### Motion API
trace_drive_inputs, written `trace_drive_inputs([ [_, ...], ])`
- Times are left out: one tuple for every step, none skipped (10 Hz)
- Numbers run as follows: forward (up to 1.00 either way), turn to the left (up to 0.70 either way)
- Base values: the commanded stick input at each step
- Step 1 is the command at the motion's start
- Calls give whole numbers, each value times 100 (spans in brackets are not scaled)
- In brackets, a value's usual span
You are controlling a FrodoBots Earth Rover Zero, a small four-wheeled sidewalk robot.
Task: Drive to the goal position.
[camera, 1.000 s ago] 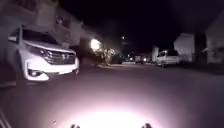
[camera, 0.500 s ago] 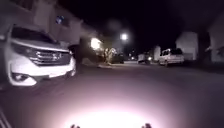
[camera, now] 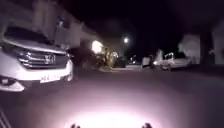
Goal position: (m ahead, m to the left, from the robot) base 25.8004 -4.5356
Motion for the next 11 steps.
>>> trace_drive_inputs([
  [85,-34],
  [85,-18],
  [85,-1],
  [85,0],
  [85,0],
  [85,0],
  [85,0],
  [85,0],
  [85,0],
  [85,0],
  [85,0],
])
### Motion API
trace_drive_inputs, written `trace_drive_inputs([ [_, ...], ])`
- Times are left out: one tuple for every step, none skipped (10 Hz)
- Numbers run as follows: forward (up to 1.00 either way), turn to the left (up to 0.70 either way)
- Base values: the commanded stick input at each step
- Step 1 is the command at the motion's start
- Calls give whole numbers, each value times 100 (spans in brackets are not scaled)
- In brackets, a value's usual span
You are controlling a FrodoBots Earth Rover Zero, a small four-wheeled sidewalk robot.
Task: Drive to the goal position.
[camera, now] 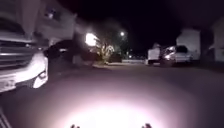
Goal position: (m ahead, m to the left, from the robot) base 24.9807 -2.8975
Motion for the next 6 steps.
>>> trace_drive_inputs([
  [85,0],
  [85,0],
  [85,0],
  [85,0],
  [85,0],
  [85,0],
])
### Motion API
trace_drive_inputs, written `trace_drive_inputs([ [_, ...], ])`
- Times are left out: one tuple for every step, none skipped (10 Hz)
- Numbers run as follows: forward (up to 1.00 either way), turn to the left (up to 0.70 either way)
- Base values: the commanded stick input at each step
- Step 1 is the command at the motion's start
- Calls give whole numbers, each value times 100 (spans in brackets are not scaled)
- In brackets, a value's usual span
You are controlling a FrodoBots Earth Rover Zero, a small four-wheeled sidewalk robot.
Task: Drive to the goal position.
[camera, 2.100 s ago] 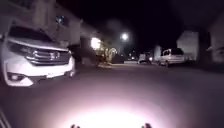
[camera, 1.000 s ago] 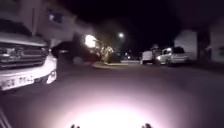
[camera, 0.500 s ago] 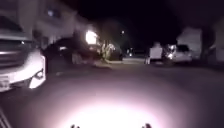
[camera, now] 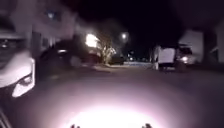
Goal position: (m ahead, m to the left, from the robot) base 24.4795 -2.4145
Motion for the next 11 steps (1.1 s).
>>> trace_drive_inputs([
  [85,0],
  [85,0],
  [85,0],
  [85,0],
  [85,0],
  [85,0],
  [85,0],
  [85,0],
  [85,0],
  [85,0],
  [85,0],
])
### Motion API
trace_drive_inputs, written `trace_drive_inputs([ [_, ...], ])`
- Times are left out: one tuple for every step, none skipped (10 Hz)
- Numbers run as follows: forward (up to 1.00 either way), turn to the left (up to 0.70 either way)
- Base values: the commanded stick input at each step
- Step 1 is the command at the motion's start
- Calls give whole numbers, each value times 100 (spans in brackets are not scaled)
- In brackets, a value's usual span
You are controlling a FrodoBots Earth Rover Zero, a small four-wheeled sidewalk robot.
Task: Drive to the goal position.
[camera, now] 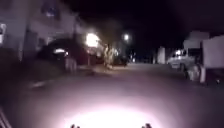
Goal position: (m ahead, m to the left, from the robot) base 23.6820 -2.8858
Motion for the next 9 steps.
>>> trace_drive_inputs([
  [85,0],
  [85,0],
  [85,0],
  [85,0],
  [85,-2],
  [85,-7],
  [85,-12],
  [85,-18],
  [85,-23],
])
